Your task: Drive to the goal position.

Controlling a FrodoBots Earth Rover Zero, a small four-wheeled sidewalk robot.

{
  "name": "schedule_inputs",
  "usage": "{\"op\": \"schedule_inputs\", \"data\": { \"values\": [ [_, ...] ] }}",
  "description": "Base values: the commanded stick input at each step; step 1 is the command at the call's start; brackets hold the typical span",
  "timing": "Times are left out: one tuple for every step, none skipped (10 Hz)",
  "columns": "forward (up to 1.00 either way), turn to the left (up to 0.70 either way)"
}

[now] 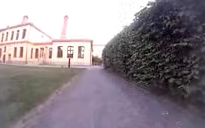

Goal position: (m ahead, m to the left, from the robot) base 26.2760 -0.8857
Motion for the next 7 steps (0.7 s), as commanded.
{"op": "schedule_inputs", "data": {
  "values": [
    [0.5,-0.01],
    [0.5,-0.01],
    [0.5,-0.01],
    [0.5,-0.01],
    [0.5,-0.01],
    [0.5,-0.01],
    [0.5,0.35]
  ]
}}
